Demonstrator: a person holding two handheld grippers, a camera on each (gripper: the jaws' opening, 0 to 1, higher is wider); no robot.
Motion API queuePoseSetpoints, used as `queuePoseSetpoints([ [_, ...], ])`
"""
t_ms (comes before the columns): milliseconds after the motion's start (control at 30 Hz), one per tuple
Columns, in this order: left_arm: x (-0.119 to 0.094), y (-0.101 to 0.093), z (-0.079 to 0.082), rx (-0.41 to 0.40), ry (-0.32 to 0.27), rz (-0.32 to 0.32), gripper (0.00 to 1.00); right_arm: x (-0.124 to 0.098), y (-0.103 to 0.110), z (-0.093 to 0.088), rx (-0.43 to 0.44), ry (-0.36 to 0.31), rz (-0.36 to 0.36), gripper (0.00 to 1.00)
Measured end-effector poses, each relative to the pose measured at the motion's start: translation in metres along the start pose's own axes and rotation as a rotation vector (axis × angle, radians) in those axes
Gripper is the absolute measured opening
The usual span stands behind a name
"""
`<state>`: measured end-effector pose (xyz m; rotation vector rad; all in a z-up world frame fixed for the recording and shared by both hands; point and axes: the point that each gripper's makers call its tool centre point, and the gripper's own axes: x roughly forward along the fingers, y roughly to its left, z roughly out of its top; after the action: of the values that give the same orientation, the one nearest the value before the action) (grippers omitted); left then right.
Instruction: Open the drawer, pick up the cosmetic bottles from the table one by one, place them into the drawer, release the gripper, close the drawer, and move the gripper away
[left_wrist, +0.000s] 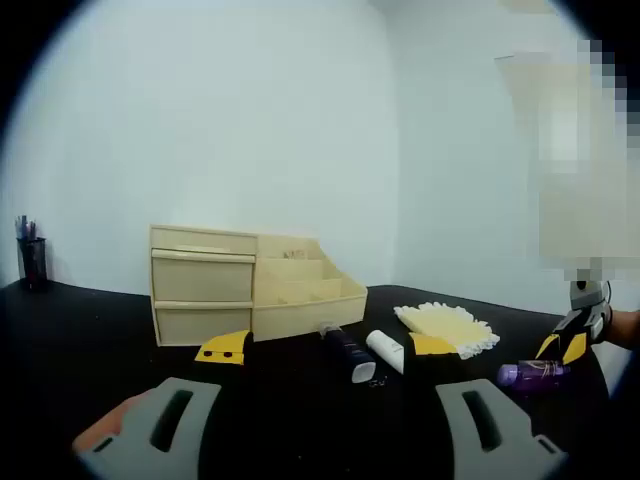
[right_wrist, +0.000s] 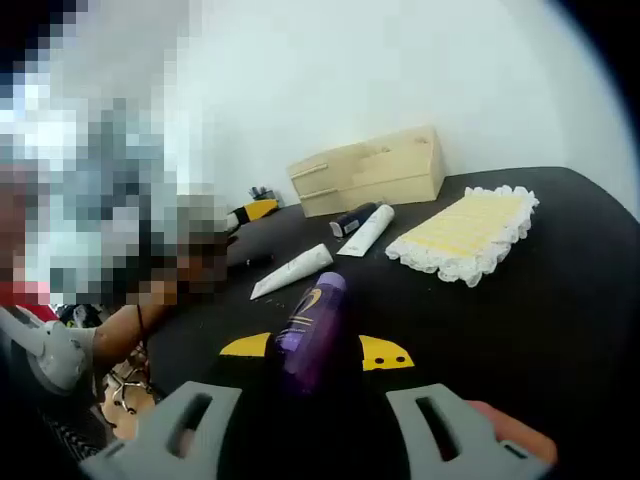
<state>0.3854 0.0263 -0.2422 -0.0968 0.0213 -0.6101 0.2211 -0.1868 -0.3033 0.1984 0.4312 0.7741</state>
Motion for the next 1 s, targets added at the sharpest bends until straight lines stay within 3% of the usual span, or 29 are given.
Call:
queuePoseSetpoints([
  [367, 0.0, -0.003, -0.002, 0.005, 0.006, -0.003, 0.54, 0.013, 0.021, -0.011, -0.059, 0.053, -0.005, 0.28],
  [500, 0.0, -0.003, -0.002, 0.006, 0.006, -0.001, 0.54, 0.02, 0.023, -0.021, -0.153, 0.071, -0.063, 0.28],
  [833, 0.0, -0.008, -0.003, 0.012, 0.006, -0.012, 0.54, 0.022, 0.023, -0.022, -0.356, 0.067, -0.167, 0.25],
  [933, 0.0, -0.009, -0.003, 0.01, 0.004, -0.018, 0.54, 0.023, 0.021, -0.019, -0.323, 0.03, -0.172, 0.23],
  [1000, 0.0, -0.01, -0.003, 0.008, 0.003, -0.022, 0.54, 0.022, 0.018, -0.02, -0.173, 0.017, -0.133, 0.23],
])
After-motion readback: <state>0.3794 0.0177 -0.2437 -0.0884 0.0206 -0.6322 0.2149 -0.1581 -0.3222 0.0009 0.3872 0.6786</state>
